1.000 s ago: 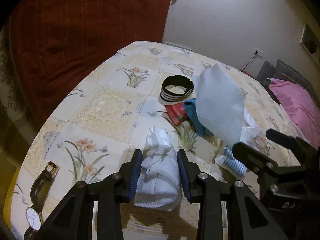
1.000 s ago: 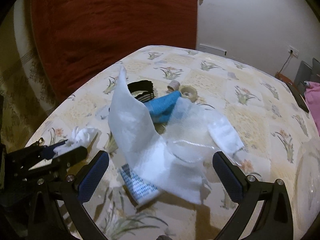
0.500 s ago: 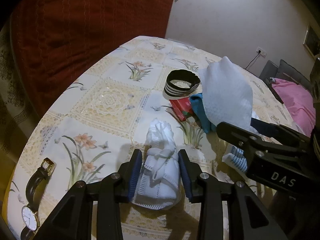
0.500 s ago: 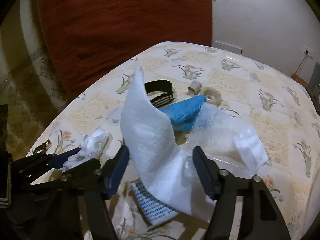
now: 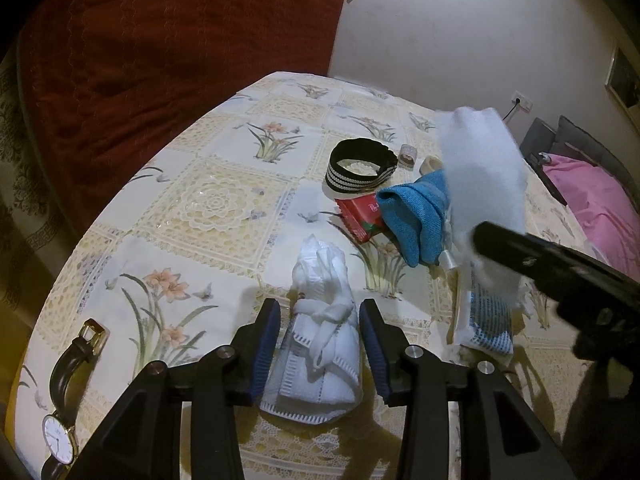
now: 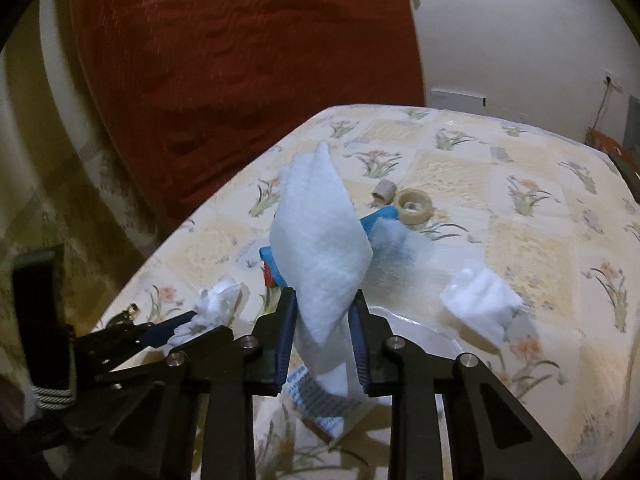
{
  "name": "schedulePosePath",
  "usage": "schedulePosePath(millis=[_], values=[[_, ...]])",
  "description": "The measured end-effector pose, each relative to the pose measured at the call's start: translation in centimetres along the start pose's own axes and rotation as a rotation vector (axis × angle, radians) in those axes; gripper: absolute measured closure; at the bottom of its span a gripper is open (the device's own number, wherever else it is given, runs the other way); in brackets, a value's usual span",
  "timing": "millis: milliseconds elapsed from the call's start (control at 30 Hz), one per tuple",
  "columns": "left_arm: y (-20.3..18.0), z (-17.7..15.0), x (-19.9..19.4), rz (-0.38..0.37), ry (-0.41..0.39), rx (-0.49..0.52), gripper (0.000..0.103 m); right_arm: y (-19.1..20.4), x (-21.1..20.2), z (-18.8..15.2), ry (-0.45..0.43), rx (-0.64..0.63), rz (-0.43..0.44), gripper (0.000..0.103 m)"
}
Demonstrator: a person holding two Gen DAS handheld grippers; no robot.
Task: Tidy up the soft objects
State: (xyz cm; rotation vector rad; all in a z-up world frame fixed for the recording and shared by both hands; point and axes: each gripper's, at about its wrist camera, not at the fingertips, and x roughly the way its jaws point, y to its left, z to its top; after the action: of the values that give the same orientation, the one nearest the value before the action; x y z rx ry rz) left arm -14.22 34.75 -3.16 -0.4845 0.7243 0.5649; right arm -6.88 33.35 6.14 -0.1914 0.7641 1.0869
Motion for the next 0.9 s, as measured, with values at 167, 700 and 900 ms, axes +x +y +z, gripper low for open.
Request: schedulePosePath(millis=[167, 700, 900], values=[[-0.6, -0.1, -0.6, -0.015, -0.016, 0.021, 0.066, -1.6, -2.5, -0.5, -0.029, 0.062, 0.010, 0.076], [-2.2, 0.0, -2.8, -0.041, -0.067, 0.065, 0.067, -6.6, -7.5, -3.0, -0.065, 0.192, -0.054, 0.076], [-2.3, -0.2, -2.6, -0.035, -0.059, 0.065, 0.067, -6.6, -5.9, -5.5, 0.021, 0.175, -0.087, 0.054]])
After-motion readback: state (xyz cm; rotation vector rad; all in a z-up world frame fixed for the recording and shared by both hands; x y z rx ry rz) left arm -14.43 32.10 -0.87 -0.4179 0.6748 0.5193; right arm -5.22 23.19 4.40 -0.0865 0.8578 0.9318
